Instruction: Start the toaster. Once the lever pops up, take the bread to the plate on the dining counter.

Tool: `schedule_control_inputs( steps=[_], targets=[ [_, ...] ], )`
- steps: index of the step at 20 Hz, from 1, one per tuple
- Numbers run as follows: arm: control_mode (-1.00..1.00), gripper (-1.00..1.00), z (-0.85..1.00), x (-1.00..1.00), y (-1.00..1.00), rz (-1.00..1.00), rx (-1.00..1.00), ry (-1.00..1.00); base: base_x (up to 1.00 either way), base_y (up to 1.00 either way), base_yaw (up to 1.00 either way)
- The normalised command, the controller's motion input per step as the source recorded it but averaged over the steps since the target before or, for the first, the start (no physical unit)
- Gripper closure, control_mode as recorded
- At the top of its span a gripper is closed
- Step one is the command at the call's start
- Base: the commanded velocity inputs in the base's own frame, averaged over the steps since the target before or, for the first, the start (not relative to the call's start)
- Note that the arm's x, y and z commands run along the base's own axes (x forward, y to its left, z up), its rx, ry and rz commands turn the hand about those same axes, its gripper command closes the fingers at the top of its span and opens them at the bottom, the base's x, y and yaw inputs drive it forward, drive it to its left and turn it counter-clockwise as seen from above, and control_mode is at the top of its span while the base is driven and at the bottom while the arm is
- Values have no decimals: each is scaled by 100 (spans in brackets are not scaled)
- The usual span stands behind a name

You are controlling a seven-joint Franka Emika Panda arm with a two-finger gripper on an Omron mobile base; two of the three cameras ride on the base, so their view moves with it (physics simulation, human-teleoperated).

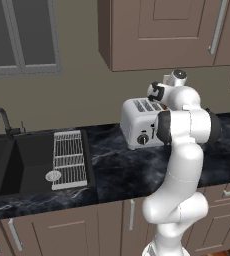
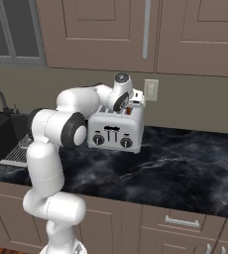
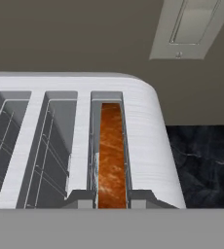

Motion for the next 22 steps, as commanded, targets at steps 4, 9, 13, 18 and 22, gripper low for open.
schedule_control_inputs(
  steps=[4, 9, 13, 18, 22],
  targets=[
    [-100, 100, 0, 0, 0, 0, 0, 0, 0, 0, 0],
    [-100, 100, 0, 0, 0, 0, 0, 0, 0, 0, 0],
    [-100, 100, 0, -4, 0, 0, 0, -3, 0, 0, 0],
    [-100, 100, 0, -5, 0, 0, 0, -15, 0, 0, 0],
    [-100, 100, 0, 0, 0, 0, 0, -17, 0, 0, 0]
  ],
)
